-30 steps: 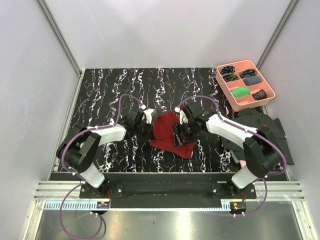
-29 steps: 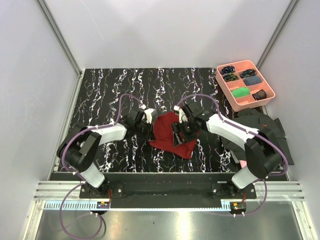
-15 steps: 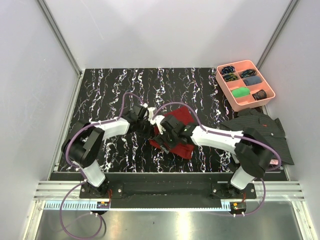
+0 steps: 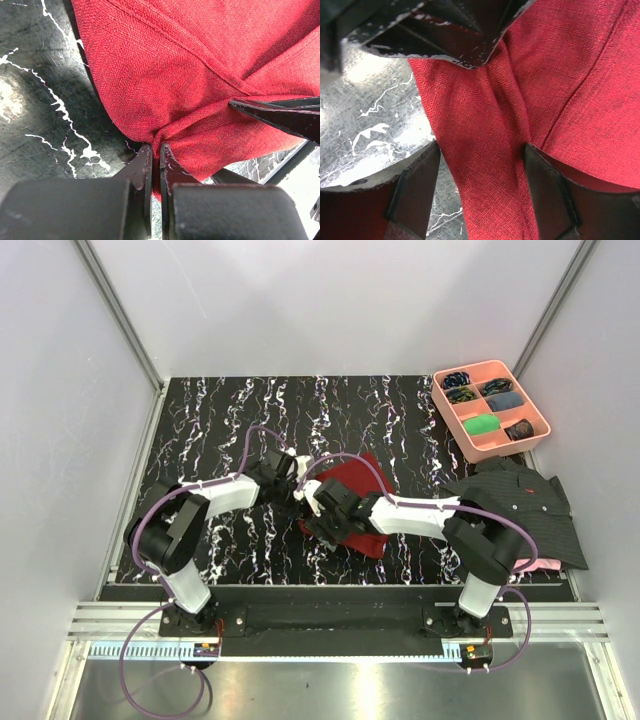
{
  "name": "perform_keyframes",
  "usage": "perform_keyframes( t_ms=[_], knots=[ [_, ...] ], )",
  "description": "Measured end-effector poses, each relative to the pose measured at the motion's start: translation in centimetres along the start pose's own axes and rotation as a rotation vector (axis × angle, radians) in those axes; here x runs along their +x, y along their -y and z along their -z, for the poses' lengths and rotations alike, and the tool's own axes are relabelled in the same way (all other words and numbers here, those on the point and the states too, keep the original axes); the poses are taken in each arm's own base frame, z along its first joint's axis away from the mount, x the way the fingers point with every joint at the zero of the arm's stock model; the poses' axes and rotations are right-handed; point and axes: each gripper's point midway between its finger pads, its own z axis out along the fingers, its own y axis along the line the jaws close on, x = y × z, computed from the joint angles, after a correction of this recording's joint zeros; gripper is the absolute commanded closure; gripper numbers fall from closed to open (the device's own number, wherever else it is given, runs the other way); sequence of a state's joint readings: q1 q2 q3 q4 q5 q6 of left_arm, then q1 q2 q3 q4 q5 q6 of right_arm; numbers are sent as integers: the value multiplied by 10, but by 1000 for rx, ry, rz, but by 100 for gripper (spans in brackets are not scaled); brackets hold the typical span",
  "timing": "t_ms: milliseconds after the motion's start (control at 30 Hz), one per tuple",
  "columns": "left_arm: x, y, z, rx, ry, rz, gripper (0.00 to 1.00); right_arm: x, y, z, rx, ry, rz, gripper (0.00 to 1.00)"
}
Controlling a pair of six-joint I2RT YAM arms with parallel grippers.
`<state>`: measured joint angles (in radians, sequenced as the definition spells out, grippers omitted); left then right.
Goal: Fold the napkin, place the utensils inside, and roll it up
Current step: Roll the napkin at the center of the board.
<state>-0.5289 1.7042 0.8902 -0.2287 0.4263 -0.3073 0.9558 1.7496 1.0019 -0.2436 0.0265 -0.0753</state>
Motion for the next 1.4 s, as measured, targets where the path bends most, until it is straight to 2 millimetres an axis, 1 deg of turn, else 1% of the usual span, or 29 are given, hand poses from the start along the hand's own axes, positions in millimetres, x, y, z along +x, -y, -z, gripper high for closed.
perform_keyframes(
  t_ms=[67,100,167,200,267,300,333,400,433,500,533,767,900,1033,1133,1267,1400],
  knots=[
    [1,0,0,3,-3,1,100,0,1,0,3,-2,1,40],
    [1,0,0,4,-4,2,100,0,2,-1,9,-6,2,49],
    [1,0,1,6,-6,5,100,-2,3,-3,17,-14,1,55],
    [1,0,1,6,-6,6,95,-4,3,-4,14,-17,-1,60],
    [0,-1,1,5,-3,14,84,-6,1,-5,5,-24,-5,64],
    [-1,-2,2,5,-1,18,77,-6,0,-5,-2,-24,-9,65],
    [-1,-3,3,6,1,30,59,-7,-3,-5,-12,-23,-18,67],
    [-1,-5,4,10,7,45,48,-7,-7,-5,-31,-23,-34,67],
    [-2,-4,6,23,15,62,41,-8,-9,-5,-41,-23,-45,68],
    [-3,-5,12,27,33,79,37,-8,-13,-4,-64,-22,-66,68],
    [-3,-6,14,25,39,86,33,-8,-16,-4,-78,-22,-78,69],
    [10,-18,31,-19,80,152,25,-15,-39,-1,-201,0,-97,69],
    [16,-28,45,-64,132,177,20,-5,-46,1,-249,-31,-144,70],
    [19,-35,59,-102,198,199,19,-3,-48,2,-286,-37,-177,70],
    [14,-37,68,-110,267,188,19,-2,-49,3,-322,-37,-198,70],
    [11,-36,71,-88,321,168,19,1,-49,6,-397,-37,-232,71],
    [13,-30,67,-36,352,138,19,9,-44,11,-490,-52,-295,72]
  ],
)
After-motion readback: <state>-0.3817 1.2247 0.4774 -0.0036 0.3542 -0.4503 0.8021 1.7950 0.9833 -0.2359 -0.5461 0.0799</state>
